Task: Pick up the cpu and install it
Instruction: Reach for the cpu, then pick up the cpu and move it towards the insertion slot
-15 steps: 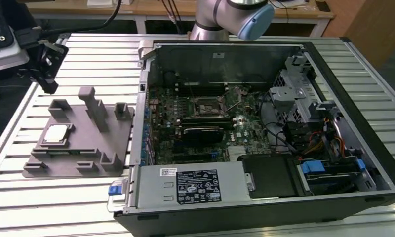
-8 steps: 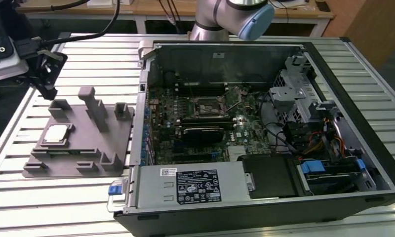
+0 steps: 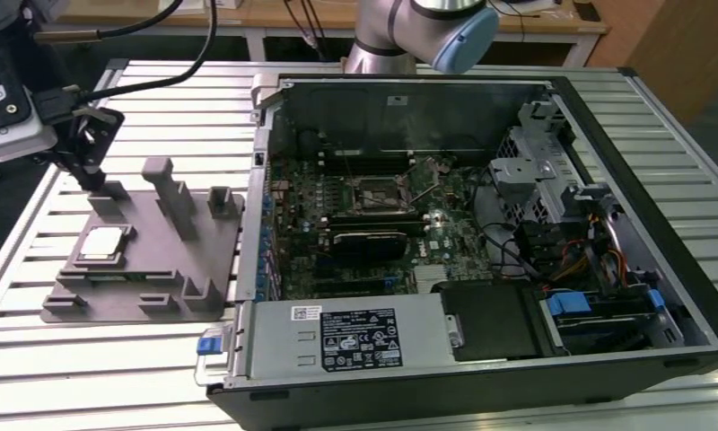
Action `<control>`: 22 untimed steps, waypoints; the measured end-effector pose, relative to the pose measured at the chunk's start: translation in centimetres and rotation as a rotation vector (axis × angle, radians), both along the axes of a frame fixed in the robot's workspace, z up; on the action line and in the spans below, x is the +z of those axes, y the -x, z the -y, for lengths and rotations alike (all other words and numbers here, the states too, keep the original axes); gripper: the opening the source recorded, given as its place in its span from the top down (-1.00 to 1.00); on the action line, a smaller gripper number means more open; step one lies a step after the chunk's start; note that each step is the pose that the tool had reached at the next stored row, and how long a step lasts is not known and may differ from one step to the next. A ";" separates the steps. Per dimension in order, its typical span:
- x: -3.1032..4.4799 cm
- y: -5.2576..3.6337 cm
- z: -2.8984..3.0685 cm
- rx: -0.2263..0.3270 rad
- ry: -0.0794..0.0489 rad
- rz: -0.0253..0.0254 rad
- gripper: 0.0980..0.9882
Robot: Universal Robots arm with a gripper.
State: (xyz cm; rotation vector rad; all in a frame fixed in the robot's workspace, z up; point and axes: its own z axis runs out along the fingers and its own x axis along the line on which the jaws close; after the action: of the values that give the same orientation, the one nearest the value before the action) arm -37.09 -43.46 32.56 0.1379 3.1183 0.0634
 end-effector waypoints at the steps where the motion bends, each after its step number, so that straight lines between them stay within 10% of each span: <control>1: -0.11 0.03 0.00 0.000 0.000 0.0000 0.98; 22: -0.61 0.84 0.00 0.000 0.000 0.0000 0.98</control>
State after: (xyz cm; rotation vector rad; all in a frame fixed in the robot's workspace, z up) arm -37.93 -43.46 31.95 0.1380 3.1183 0.0634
